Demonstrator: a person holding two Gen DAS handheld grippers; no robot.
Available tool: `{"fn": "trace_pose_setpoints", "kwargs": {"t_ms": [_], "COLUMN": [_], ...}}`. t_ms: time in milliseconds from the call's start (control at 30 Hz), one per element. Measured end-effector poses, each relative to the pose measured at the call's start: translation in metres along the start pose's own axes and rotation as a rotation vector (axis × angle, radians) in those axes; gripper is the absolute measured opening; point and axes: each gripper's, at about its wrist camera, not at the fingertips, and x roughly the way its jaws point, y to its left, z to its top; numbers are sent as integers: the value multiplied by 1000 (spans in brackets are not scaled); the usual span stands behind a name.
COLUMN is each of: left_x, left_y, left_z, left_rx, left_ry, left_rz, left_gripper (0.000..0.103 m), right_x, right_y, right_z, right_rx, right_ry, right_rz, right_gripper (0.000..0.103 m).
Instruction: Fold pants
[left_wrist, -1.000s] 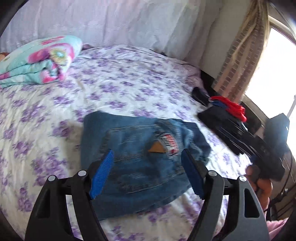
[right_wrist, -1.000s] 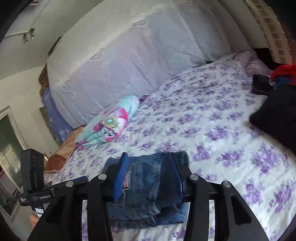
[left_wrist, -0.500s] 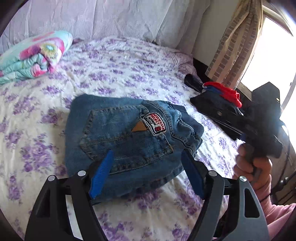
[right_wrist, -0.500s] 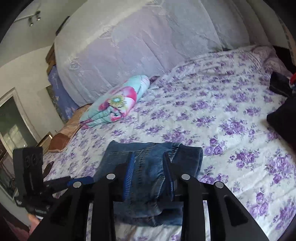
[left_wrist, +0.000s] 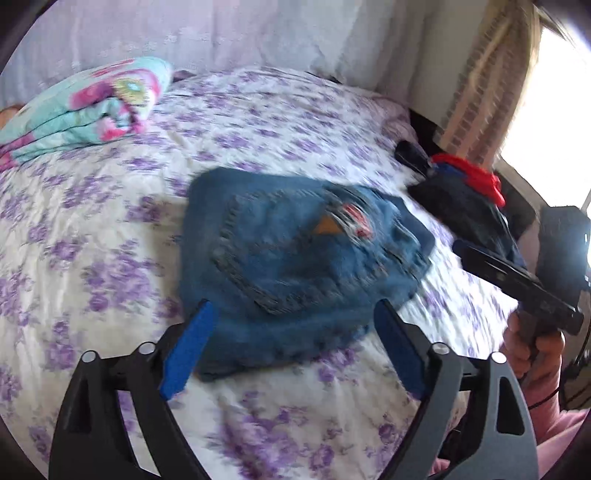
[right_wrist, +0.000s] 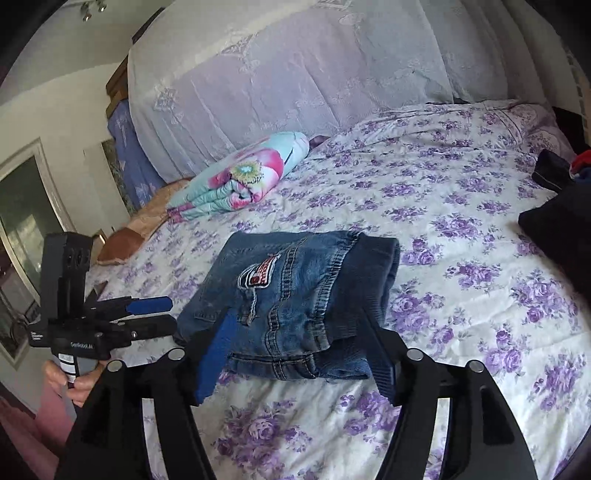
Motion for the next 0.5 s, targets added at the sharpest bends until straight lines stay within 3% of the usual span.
{"fn": "trace_pose_setpoints", "kwargs": {"t_ms": [267, 500], "left_x": [32, 49], "left_y": [55, 51], "left_z": [15, 15], "left_rx": [-222, -218], "left_ry": [139, 169], "left_rz": [144, 172], "left_gripper": [88, 95], "right_x": [14, 62], "right_y": [-48, -78], "right_z": [0, -4], "right_rx": [197, 320], "right_ry": [69, 212], "right_rz": [-12, 54], "right_gripper": [83, 84]}}
